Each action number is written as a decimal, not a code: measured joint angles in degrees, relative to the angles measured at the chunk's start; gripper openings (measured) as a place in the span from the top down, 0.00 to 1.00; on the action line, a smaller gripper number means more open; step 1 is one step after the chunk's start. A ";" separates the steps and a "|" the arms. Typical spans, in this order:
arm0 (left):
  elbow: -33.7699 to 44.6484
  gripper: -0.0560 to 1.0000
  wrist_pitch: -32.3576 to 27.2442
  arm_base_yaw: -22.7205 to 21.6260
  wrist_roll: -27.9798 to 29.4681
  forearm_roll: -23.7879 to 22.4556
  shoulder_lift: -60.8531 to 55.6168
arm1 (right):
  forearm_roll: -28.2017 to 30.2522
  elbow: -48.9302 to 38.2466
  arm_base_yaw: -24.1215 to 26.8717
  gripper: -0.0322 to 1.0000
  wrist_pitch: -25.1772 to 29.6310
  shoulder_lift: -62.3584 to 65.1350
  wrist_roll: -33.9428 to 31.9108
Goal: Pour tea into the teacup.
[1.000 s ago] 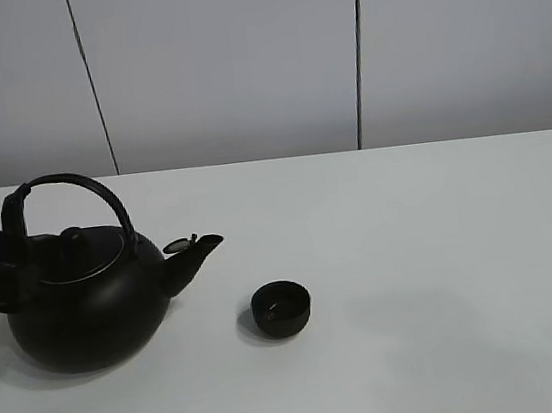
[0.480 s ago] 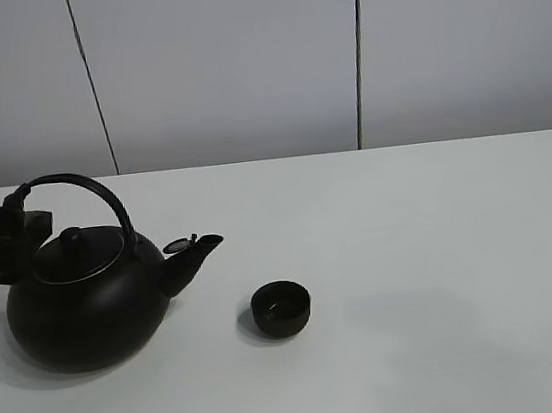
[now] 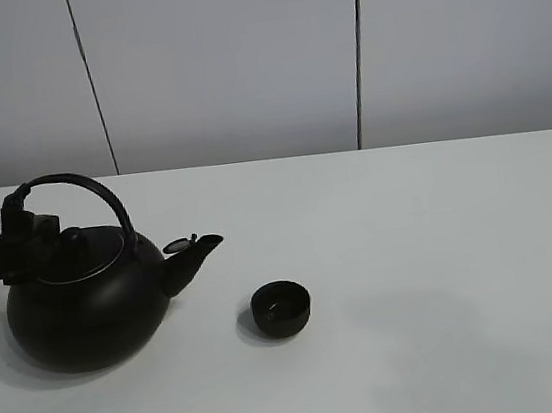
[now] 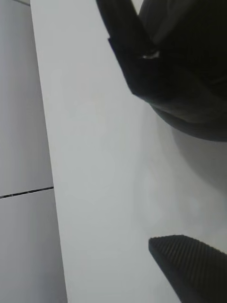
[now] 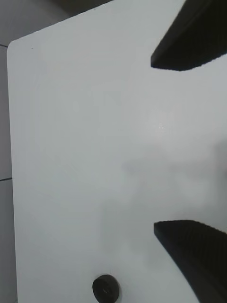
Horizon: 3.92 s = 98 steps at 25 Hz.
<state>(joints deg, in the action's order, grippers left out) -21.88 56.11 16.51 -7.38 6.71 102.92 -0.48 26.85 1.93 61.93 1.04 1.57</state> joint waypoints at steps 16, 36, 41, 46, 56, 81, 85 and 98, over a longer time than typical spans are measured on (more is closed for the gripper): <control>0.00 0.52 2.21 0.00 0.87 -1.22 0.25 | 0.00 0.00 0.00 0.40 0.00 0.00 0.00; 0.00 0.84 2.67 -0.07 -3.36 -7.02 0.37 | 0.00 0.00 0.00 0.40 0.06 0.00 0.00; 0.00 0.84 2.67 -0.18 -3.89 -7.19 0.37 | 0.00 0.00 0.00 0.40 0.06 0.00 0.00; 0.00 0.84 2.67 -0.18 -3.89 -7.19 0.37 | 0.00 0.00 0.00 0.40 0.06 0.00 0.00; 0.00 0.84 2.57 -0.18 -3.95 -7.23 0.25 | 0.00 0.00 0.00 0.40 -0.01 0.00 0.00; -1.67 0.84 -3.06 -0.18 -5.16 -11.28 -5.69 | 0.00 0.00 0.00 0.40 -0.01 0.00 0.00; -3.26 0.84 -5.02 0.11 -4.84 -12.19 -5.69 | 0.00 0.00 0.00 0.40 0.05 0.00 0.00; -7.18 0.84 -9.92 2.08 -5.68 -14.08 -5.69 | 0.00 0.00 0.00 0.40 0.05 0.00 0.00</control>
<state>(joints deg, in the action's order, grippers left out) -29.06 46.19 18.60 -13.06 -7.37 97.23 -0.48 26.85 1.93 61.98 1.04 1.57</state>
